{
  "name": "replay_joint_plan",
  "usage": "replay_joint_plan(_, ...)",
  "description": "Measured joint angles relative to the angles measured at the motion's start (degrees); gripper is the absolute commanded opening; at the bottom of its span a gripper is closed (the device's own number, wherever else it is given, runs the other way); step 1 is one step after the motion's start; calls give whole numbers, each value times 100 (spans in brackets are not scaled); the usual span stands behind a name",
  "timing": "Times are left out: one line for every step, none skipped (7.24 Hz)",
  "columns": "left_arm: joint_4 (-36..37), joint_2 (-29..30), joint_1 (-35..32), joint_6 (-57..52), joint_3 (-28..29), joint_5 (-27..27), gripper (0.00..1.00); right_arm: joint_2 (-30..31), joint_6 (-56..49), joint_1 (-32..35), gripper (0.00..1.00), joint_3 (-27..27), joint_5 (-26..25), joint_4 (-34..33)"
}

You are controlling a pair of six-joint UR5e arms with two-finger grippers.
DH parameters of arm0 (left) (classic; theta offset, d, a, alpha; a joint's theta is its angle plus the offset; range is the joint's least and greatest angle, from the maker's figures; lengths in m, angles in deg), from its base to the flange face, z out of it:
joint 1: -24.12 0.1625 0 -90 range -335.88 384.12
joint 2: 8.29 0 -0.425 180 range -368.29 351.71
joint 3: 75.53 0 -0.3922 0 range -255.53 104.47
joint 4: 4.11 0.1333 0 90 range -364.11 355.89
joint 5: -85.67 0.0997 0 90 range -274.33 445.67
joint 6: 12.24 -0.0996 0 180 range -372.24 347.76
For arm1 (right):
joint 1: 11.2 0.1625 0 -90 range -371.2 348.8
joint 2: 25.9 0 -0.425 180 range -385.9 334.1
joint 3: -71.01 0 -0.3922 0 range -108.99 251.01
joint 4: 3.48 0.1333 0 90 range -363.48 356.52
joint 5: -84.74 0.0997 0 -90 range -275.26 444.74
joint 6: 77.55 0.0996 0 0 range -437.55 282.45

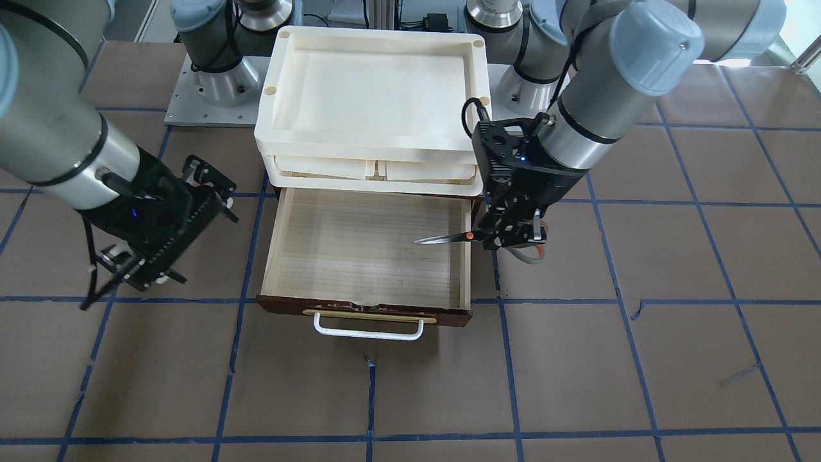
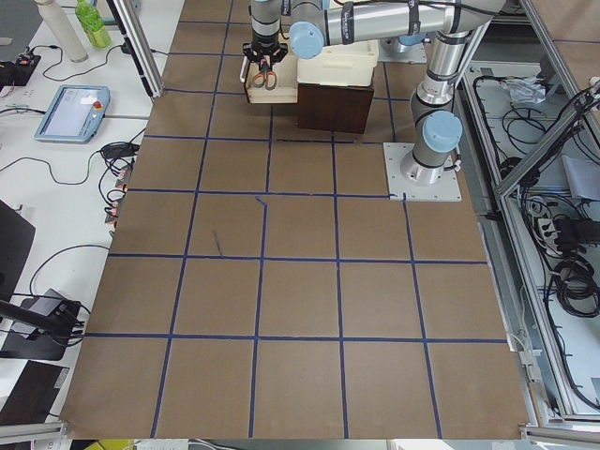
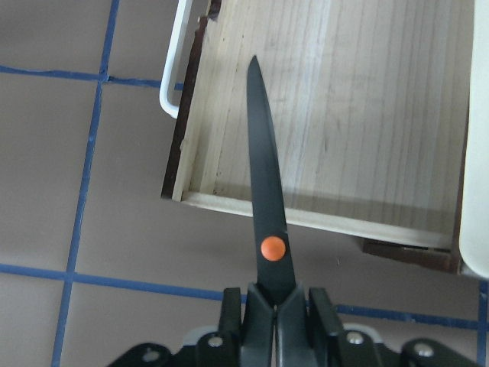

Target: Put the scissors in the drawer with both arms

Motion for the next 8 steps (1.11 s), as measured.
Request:
replay_joint_plan(205,106,-302,252,18,-2,16,435,440,-175,100,341,-314,11)
replay_joint_plan(458,284,-566,553,23,1,16,682,920,-249,100,518,-554,28)
replay_joint_plan(747,491,-818,822,23,14,16,796,1534,-272,100,592,-685,59)
replay_joint_plan(952,687,-1059,1022,21,47,18,860,2202,-279,100,651,-742,77)
replay_joint_plan(1045,849,-1216,1142,19,71,21,893,2908,-274,100,760,-755,65)
replay_joint_plan(1083,974,-1313,1207,8,82,29,935,3527,-260,100,897,-758,39)
replay_joint_plan(1096,1037,-1380,1229,-14,87,65,977,3846,-253,100,988,-761,22)
replay_joint_plan(1099,1074,-1418,1242,-37,90,98,992,3988,-251,100,1028,-765,4)
